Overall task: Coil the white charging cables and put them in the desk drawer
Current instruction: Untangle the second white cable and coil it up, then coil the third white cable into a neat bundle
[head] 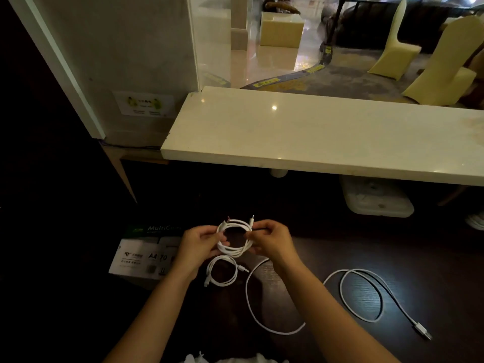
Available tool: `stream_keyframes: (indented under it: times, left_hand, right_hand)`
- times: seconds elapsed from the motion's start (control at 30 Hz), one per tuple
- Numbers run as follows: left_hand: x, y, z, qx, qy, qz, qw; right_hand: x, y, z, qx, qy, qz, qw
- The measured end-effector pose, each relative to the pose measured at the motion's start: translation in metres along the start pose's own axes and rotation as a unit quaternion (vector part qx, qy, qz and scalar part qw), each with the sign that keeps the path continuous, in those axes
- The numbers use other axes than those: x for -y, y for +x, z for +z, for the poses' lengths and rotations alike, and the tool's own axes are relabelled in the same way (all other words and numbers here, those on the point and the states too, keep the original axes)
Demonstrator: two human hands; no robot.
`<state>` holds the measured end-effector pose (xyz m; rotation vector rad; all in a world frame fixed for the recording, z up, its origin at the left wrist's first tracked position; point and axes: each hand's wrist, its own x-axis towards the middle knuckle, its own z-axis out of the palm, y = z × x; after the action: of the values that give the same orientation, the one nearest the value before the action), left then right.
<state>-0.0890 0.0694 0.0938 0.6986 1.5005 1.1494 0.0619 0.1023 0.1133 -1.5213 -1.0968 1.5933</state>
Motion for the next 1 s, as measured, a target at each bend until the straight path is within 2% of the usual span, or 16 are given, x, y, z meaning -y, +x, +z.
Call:
stream_keyframes:
  times: [0.27, 0.43, 0.53, 0.7, 1.0]
  left_hand:
    - [0.052, 0.013, -0.024, -0.054, 0.204, -0.007, 0.977]
    - [0.067, 0.019, -0.023, -0.068, 0.286, 0.009, 0.956]
    - [0.079, 0.023, -0.025, -0.082, 0.336, 0.042, 0.937]
    - [0.085, 0.026, -0.026, -0.093, 0.341, 0.041, 0.935]
    - [0.09, 0.023, -0.031, -0.065, 0.34, 0.022, 0.938]
  right_hand:
    - [-0.053, 0.015, 0.025, 0.005, -0.113, 0.086, 0.99]
    - [-0.068, 0.022, 0.03, -0.014, -0.243, 0.059, 0.968]
    - [-0.071, 0.024, 0.03, -0.006, -0.267, 0.069, 0.961]
    - [-0.078, 0.029, 0.032, -0.013, -0.304, 0.068, 0.95]
    - [-0.096, 0.028, 0.031, 0.001, -0.359, 0.031, 0.933]
